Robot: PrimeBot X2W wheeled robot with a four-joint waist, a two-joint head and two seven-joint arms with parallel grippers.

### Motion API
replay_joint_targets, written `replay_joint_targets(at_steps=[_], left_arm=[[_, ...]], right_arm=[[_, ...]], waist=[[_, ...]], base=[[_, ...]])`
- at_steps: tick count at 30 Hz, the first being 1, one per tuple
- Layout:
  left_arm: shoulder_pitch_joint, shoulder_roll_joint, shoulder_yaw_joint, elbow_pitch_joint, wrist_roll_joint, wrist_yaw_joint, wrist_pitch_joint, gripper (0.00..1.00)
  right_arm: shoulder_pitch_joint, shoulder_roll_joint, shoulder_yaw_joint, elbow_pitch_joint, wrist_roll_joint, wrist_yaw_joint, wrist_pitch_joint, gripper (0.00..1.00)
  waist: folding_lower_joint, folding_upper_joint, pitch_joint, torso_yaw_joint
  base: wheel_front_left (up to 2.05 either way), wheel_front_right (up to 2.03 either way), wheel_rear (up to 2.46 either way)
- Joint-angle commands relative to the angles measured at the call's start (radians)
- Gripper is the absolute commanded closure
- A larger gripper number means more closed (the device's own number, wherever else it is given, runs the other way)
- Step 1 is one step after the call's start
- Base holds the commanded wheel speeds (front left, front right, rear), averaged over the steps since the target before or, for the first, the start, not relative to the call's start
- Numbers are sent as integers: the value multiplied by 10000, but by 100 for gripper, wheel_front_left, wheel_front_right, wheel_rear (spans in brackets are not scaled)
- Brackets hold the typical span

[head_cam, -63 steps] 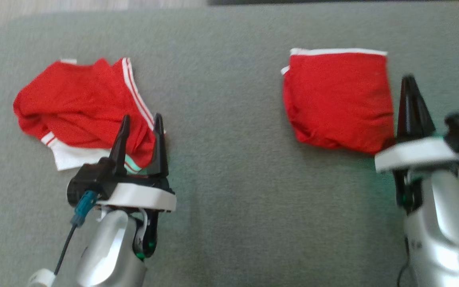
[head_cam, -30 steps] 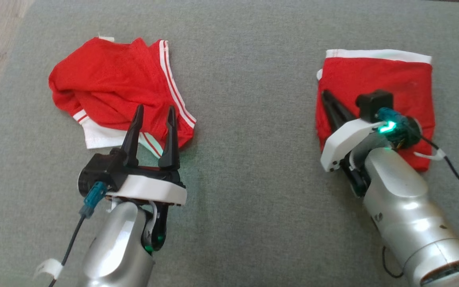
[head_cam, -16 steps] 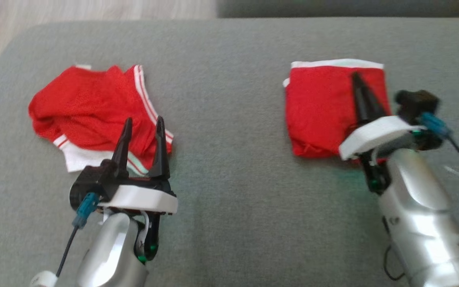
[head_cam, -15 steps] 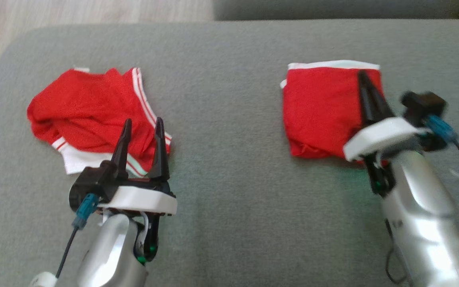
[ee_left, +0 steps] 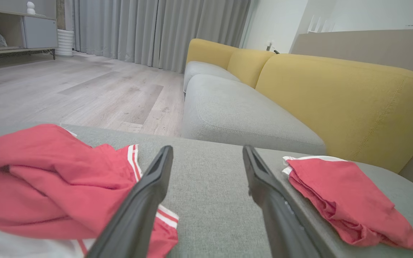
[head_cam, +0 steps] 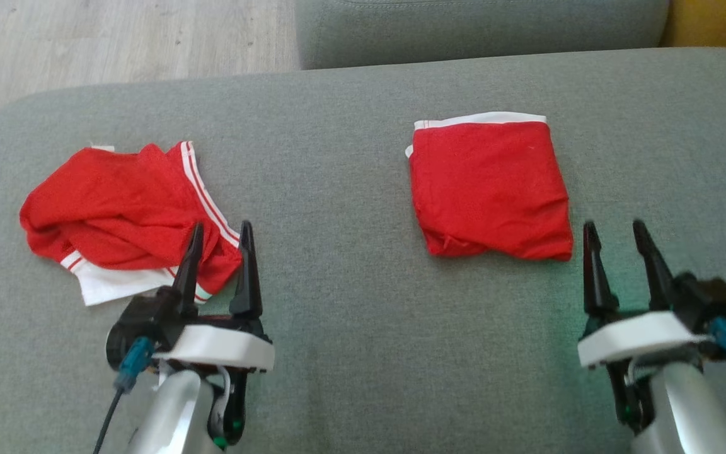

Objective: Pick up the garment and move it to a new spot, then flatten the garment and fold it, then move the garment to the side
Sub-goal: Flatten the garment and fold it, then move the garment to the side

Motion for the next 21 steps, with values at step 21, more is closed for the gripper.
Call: replay_joint_targets(at_steps=[21], left_arm=[[-745,133,60,-363,175,-100,-51,0]], right_arm=[[-2356,33,-646,937,-248,-7,1213,0]], waist=[[2,-1,1300,670]], base=[[0,0,0]])
